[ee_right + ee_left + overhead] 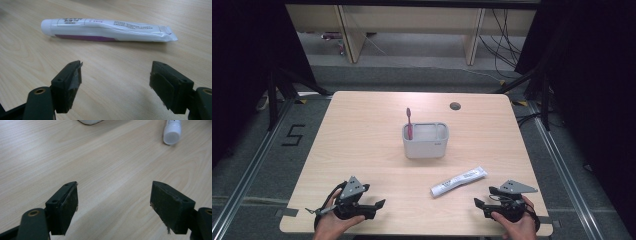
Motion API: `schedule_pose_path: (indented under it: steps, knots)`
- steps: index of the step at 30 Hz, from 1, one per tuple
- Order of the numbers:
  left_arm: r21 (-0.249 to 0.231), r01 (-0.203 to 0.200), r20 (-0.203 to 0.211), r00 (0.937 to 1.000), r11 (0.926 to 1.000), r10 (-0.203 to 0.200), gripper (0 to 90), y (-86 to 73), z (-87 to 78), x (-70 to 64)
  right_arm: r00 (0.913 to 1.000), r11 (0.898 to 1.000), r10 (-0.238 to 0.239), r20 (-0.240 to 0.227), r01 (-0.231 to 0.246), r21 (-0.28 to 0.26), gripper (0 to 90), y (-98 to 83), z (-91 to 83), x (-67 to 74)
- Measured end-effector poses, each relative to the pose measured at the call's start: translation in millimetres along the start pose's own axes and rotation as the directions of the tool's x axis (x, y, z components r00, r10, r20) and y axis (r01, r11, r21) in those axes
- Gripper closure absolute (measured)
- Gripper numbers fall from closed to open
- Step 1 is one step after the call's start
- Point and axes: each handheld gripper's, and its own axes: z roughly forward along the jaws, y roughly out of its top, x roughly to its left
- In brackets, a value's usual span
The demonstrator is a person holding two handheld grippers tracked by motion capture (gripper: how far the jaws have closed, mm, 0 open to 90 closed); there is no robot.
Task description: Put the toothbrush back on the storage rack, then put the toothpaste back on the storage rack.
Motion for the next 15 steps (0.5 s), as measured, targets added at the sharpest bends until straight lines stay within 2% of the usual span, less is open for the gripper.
schedule_pose_path:
  steps: [1, 2, 4, 5, 6, 7, 9, 11, 12, 13, 14, 15]
  knots:
    - [0.014, -0.006, 0.008, 1.0000, 0.9999, 0.006, 22.1, -2.7, -0.6, -1.0, 0.9998, 1.000, 0.020, 0.002, -0.020, 0.002, 26.2, -0.6, -0.3, 1.7]
    - [0.016, -0.006, 0.007, 1.0000, 0.9999, 0.006, 22.1, -4.8, 0.1, -2.4, 0.9999, 1.000, -0.012, 0.008, 0.012, -0.002, 26.2, -0.4, -0.7, -0.5]
    - [0.014, 0.011, 0.019, 0.9998, 0.9998, -0.011, 21.6, -6.3, 1.6, -5.5, 0.9998, 1.000, -0.009, 0.016, 0.009, 0.002, 26.2, -0.5, -1.3, -0.8]
    - [0.024, -0.011, 0.013, 0.9999, 0.9996, 0.011, 20.6, -6.8, 0.4, -5.2, 0.9998, 1.000, -0.012, 0.015, 0.012, 0.000, 26.2, -0.5, -1.4, -0.8]
    - [0.024, -0.011, 0.013, 0.9999, 0.9996, 0.011, 19.5, -6.8, 0.4, -5.2, 0.9998, 1.000, -0.012, 0.015, 0.012, 0.000, 26.2, -0.5, -1.4, -0.8]
    - [0.022, -0.016, 0.013, 0.9998, 0.9996, 0.015, 19.3, -7.2, 0.4, -5.3, 0.9999, 1.000, 0.009, 0.006, -0.009, -0.001, 26.2, -0.7, -1.5, 1.6]
    - [0.038, -0.020, 0.004, 0.9998, 0.9991, 0.020, 19.4, -7.7, -0.3, -5.3, 1.0000, 1.000, -0.002, 0.004, 0.002, -0.003, 26.2, -0.3, -1.4, 0.8]
    - [0.041, -0.022, 0.005, 0.9998, 0.9989, 0.021, 19.3, -8.1, -0.1, -5.2, 0.9995, 1.000, 0.031, 0.003, -0.031, 0.003, 26.2, -0.2, -1.7, 4.0]
    - [0.038, -0.019, 0.005, 0.9998, 0.9991, 0.018, 19.0, -8.1, 0.0, -5.0, 0.9999, 1.000, -0.010, 0.004, 0.010, -0.014, 27.0, 0.6, -1.0, 0.8]
    - [0.040, -0.015, 0.008, 0.9999, 0.9991, 0.015, 18.6, -7.7, 0.0, -4.9, 0.9998, 1.000, 0.021, -0.002, -0.021, -0.004, 27.7, 0.9, -3.2, 3.9]
    - [0.033, -0.007, 0.011, 0.9999, 0.9994, 0.007, 18.0, -7.8, 0.8, -4.8, 0.9997, 1.000, -0.022, 0.007, 0.022, -0.020, 28.0, 2.2, -3.5, 1.6]
    - [0.033, -0.007, 0.011, 0.9999, 0.9994, 0.007, 17.6, -7.8, 0.8, -4.8, 0.9997, 1.000, -0.022, 0.007, 0.022, -0.020, 28.0, 2.2, -3.5, 1.6]
